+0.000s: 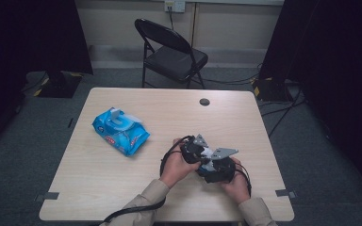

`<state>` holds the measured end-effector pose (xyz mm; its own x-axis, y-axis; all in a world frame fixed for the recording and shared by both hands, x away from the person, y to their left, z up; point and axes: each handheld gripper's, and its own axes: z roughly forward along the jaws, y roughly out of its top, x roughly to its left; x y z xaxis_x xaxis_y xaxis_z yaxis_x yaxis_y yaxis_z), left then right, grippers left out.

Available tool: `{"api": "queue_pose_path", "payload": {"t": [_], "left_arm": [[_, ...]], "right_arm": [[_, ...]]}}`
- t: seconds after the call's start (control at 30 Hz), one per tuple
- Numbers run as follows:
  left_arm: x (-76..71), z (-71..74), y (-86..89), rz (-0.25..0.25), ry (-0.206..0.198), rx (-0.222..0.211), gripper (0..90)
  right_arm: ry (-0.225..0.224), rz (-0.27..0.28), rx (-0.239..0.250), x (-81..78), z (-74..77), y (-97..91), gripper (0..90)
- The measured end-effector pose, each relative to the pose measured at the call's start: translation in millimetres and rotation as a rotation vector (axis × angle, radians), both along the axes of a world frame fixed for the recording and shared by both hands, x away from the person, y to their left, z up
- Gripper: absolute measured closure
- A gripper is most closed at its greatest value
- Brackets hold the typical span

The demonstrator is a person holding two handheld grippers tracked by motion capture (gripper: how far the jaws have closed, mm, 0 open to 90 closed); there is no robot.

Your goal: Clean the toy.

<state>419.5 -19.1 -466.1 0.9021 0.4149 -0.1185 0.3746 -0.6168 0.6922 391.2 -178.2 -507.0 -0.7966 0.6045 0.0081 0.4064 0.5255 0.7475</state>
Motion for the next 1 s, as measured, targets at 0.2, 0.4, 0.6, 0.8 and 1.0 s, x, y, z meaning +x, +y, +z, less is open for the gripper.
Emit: {"api": "queue_pose_path", "payload": {"t": [0.2,0.4,0.6,0.8,1.0], "left_arm": [[-1.2,-3.0,-6.9,-0.027,-0.033,0.035,84.4],[-0.7,-4.1,-7.9,-0.02,-0.028,0.032,84.5],[1.3,-4.2,-7.0,-0.018,-0.014,0.026,84.5],[4.4,-5.0,-6.1,0.012,0.02,-0.007,84.5],[9.6,-2.7,-1.8,0.018,0.021,-0.01,84.5]], "right_arm": [[0.001,0.0,0.001,0.0,0.0,-0.1,25.7],[0.001,0.0,0.001,0.1,0.0,-0.1,25.7],[0.001,0.0,0.001,0.1,0.0,-0.1,25.7],[0.0,0.0,0.001,0.1,0.0,-0.1,25.7],[0.0,0.0,0.001,0.1,0.0,-0.1,25.7]]}}
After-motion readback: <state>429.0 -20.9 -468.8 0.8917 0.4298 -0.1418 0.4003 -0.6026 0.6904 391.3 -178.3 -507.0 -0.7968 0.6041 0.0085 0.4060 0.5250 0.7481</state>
